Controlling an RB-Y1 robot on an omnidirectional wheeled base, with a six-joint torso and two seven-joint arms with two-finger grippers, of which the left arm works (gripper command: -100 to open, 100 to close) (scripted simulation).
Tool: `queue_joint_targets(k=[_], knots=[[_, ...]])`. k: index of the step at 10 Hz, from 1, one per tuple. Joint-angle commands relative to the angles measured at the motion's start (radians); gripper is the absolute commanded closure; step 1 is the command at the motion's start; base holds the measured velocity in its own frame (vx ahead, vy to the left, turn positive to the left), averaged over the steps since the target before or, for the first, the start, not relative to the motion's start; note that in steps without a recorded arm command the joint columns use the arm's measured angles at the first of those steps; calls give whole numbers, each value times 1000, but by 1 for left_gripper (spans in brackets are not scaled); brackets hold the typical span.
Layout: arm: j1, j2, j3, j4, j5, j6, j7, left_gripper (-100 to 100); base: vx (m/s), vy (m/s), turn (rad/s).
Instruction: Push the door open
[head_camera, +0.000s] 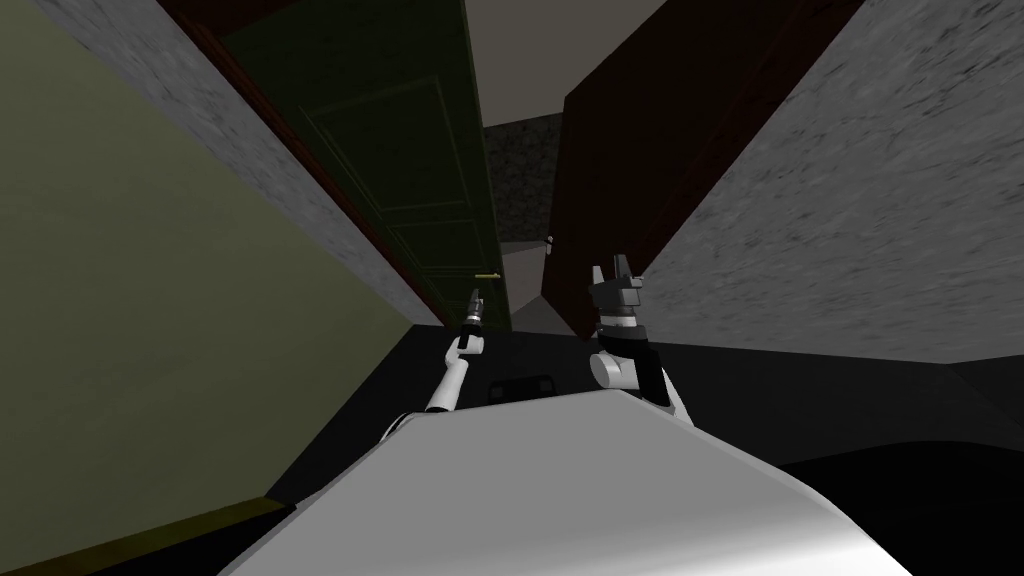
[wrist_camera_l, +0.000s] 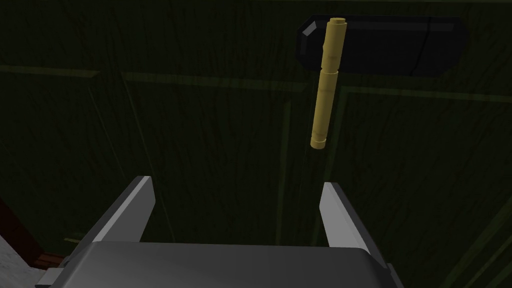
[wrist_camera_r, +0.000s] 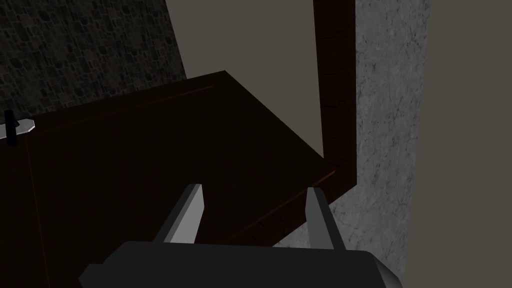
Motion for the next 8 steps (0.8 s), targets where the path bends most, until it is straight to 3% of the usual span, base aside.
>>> queue_joint_targets(k=[1, 3, 4, 6, 7, 8], knots=[[-31, -2, -4, 49, 2, 5, 5, -100, 51, 46, -8], [-83, -6, -9, 122, 5, 10, 14, -100, 99, 68, -16], [-83, -6, -9, 133, 5, 10, 14, -100, 64, 61, -6], [-130, -10, -13, 196, 8, 14, 22, -100, 53, 56, -7], [-130, -10, -13, 209, 8, 14, 22, -100, 51, 42, -9], [-153, -12, -15, 241, 9, 16, 26, -100, 49, 38, -4]])
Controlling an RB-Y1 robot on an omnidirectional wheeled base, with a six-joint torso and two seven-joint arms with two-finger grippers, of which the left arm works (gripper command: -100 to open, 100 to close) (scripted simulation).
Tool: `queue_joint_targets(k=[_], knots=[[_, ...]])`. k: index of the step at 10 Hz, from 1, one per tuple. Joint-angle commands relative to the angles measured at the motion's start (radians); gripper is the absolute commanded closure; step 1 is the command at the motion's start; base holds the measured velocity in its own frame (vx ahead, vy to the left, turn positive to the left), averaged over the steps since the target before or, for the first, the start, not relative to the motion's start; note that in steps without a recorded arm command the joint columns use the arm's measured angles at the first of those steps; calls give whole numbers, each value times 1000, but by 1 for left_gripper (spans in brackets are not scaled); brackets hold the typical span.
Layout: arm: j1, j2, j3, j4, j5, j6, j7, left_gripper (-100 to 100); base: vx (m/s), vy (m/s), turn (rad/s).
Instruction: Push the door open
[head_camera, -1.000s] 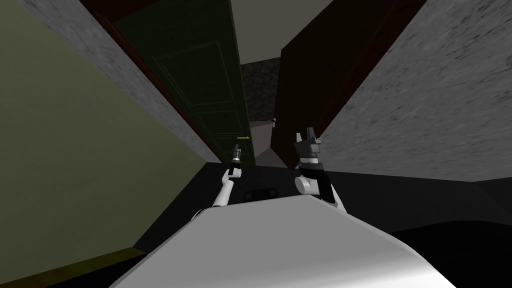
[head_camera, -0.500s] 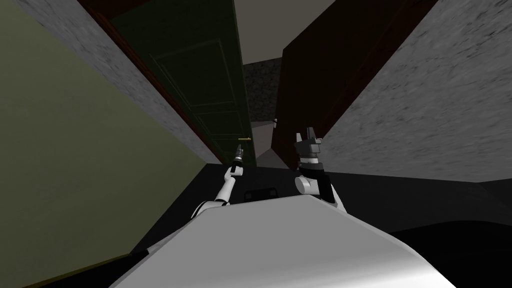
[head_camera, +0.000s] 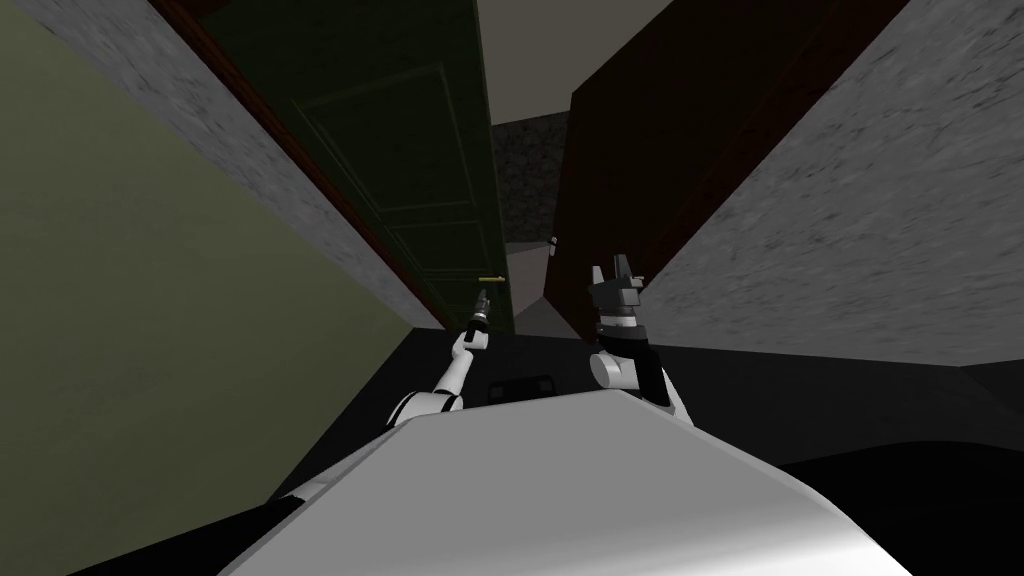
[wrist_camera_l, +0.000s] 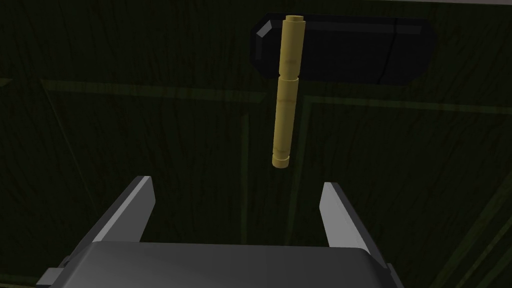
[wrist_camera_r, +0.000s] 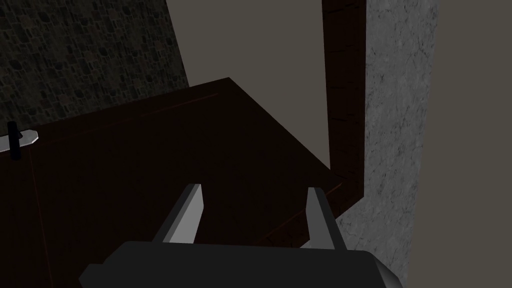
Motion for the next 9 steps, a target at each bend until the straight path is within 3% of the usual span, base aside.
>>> queue_joint_targets(k=[1, 5, 7, 8, 9], knots=[[-15, -2, 0, 30, 1, -3, 2, -100, 40, 32, -6], [-95, -13, -8, 159, 6, 5, 16, -100, 68, 49, -10], [-119, -17, -10, 197, 8, 7, 19, -100, 74, 59, -7], [-117, -14, -9, 191, 8, 5, 20, -100, 39, 22, -3], [-119, 2, -6, 195, 9, 4, 19, -100, 119, -23, -32]])
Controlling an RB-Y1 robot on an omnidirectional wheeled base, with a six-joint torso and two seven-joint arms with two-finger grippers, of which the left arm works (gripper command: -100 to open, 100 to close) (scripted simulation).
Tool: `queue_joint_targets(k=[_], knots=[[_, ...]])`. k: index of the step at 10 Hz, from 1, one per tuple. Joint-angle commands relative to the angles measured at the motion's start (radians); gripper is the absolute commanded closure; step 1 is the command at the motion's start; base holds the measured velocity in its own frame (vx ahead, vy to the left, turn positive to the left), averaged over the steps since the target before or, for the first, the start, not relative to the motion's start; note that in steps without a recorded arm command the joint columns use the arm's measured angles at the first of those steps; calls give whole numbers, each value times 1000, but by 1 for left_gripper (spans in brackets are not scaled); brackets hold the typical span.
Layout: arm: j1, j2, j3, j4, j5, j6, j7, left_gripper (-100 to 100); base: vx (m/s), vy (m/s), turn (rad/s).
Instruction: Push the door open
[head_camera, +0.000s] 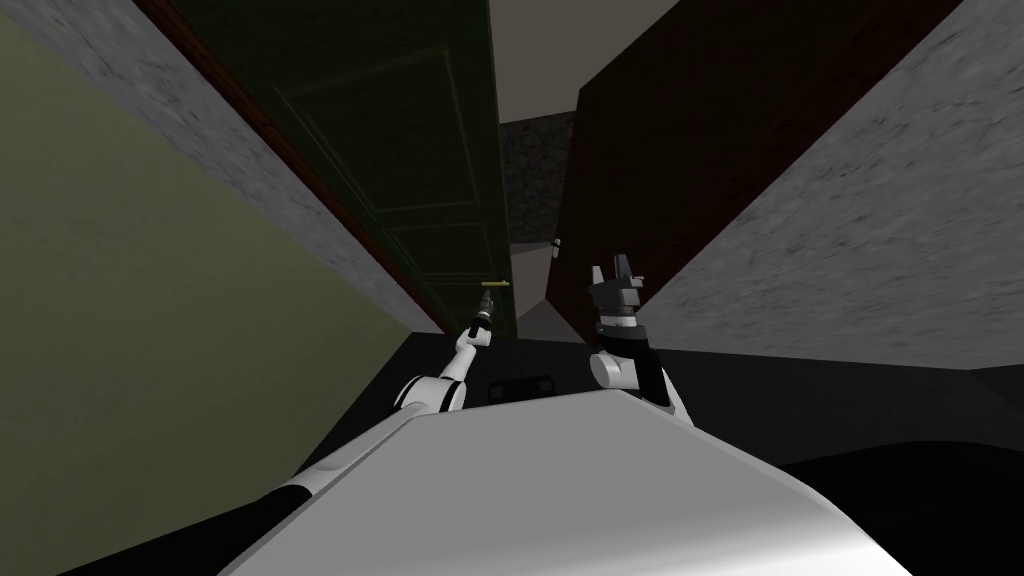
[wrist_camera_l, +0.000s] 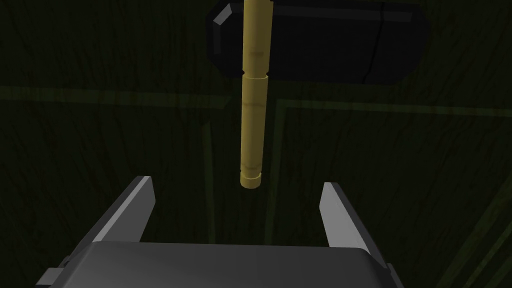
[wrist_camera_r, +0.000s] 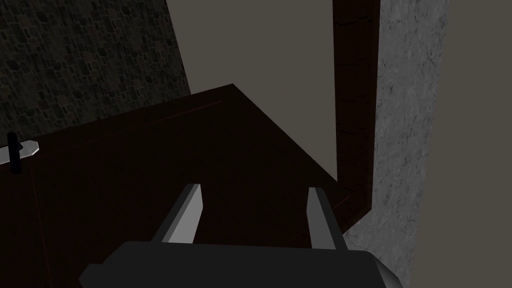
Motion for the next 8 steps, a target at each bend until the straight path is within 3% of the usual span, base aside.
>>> queue_joint_targets(k=[1, 4, 7, 8], knots=[[1, 14, 2, 0, 1, -1, 0, -100, 196, -31, -21], [1, 19, 7, 4, 3, -3, -1, -100, 204, -38, -22], [1, 5, 13, 7, 5, -4, -2, -100, 199, -46, -23], [1, 9, 12, 8, 4, -5, -2, -100, 100, -15, -2]])
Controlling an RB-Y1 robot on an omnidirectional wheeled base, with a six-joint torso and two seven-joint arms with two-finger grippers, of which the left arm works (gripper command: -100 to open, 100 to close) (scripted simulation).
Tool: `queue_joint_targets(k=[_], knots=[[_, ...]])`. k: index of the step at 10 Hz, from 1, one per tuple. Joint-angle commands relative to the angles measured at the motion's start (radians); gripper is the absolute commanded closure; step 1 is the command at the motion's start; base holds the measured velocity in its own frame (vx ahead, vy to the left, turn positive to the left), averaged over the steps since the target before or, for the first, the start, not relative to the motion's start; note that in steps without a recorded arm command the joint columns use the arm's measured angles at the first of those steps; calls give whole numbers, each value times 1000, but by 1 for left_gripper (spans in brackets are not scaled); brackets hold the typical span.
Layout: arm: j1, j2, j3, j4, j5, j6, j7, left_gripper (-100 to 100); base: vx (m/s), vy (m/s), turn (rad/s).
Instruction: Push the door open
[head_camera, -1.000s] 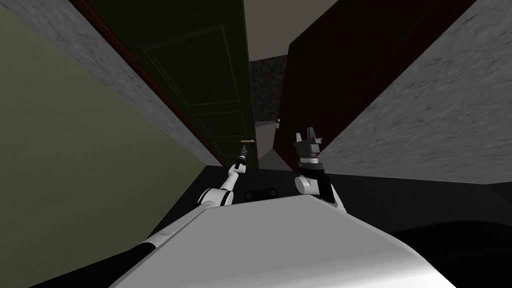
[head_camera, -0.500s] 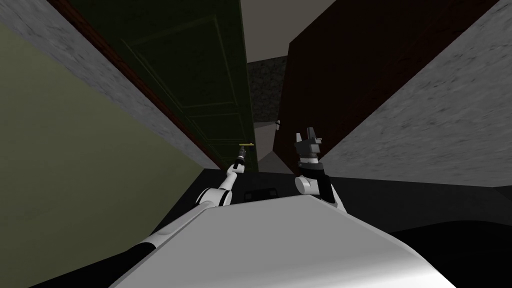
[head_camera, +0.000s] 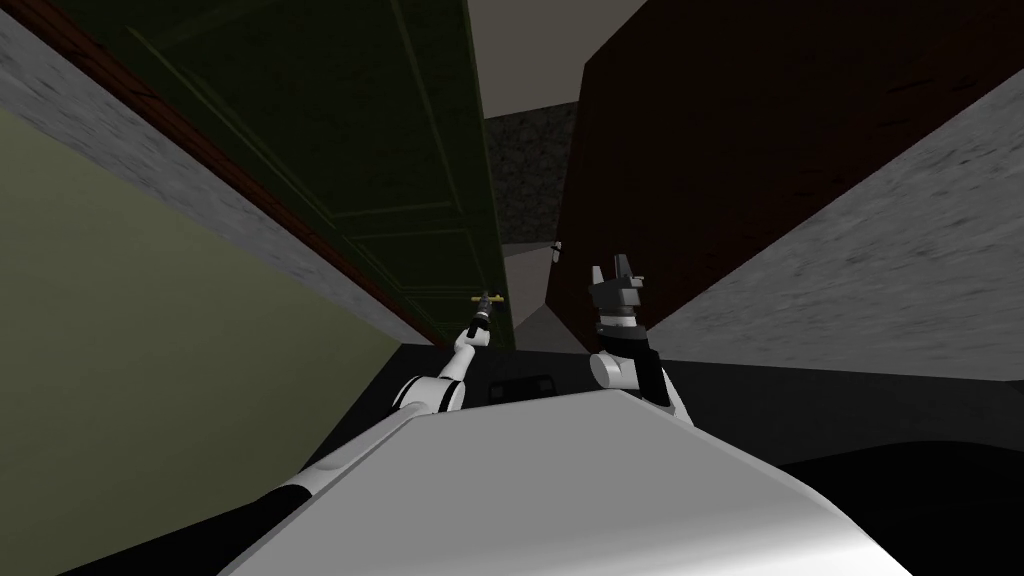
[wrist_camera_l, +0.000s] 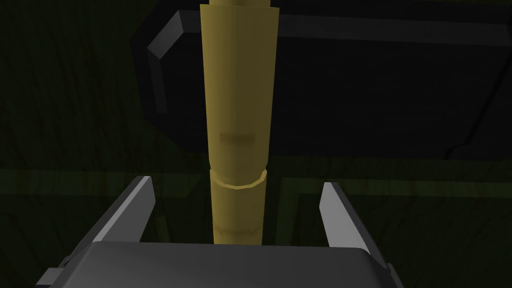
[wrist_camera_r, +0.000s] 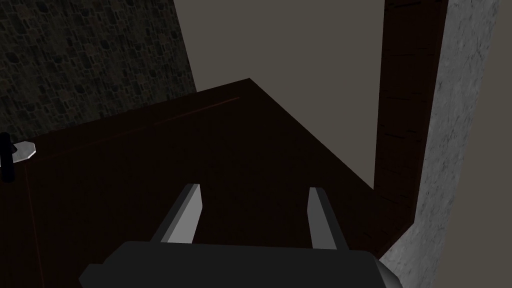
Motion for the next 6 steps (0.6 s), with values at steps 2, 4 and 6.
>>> queue_joint_targets(k=[2, 4, 6], knots=[[1, 1, 0, 0, 0, 0, 0, 100, -22, 4, -3], [1, 1, 0, 0, 0, 0, 0, 100, -7, 3, -8], [1, 1, 0, 0, 0, 0, 0, 100, 0, 0, 0]])
